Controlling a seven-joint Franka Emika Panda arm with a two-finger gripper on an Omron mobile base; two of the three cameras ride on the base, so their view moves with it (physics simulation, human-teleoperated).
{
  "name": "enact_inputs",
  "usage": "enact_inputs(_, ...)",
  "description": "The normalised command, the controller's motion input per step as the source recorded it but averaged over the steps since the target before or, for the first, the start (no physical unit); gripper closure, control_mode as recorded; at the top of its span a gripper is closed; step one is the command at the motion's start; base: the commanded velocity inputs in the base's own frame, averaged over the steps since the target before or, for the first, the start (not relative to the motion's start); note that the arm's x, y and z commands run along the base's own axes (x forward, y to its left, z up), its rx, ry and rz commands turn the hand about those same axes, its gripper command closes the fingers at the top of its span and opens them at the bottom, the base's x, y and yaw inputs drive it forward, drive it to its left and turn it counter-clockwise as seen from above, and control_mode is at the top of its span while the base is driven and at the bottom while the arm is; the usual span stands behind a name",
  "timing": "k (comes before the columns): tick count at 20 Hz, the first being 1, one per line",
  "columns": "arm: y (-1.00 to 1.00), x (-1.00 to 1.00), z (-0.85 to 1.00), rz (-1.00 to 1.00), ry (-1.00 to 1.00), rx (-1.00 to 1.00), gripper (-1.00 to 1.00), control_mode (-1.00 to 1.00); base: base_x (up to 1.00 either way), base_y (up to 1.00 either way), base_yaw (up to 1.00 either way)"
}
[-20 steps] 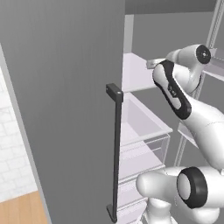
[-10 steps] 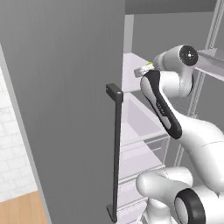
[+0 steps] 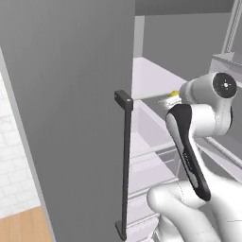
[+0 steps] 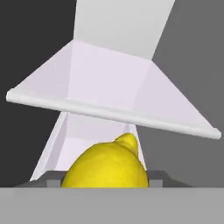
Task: Place one lemon and one chicken drumstick in each tupperware on the nearby counter, to pack two identical lunches.
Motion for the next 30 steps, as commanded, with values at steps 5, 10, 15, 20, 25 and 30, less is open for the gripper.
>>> enact_inputs(5, 0.12, -1.00, -0.91, 0.02, 0.41, -0.15, 1.00, -1.00, 0.00, 0.00, 0.00)
enact_inputs(10, 0.01, -0.80, -0.80, 0.05, 0.31, -0.10, 1.00, 1.00, -0.20, 0.01, 0.01)
enact_inputs(15, 0.00, 0.00, 0.00, 0.00, 0.00, 0.00, 1.00, 1.00, -1.00, 0.05, 0.04)
enact_inputs(20, 0.00, 0.00, 0.00, 0.00, 0.00, 0.00, 1.00, 1.00, -1.00, -0.05, 0.00)
enact_inputs(25, 0.00, 0.00, 0.00, 0.00, 0.00, 0.00, 1.00, 1.00, -1.00, -0.47, -0.03)
enact_inputs(30, 0.00, 0.00, 0.00, 0.00, 0.00, 0.00, 1.00, 1.00, -0.86, -0.96, -0.39)
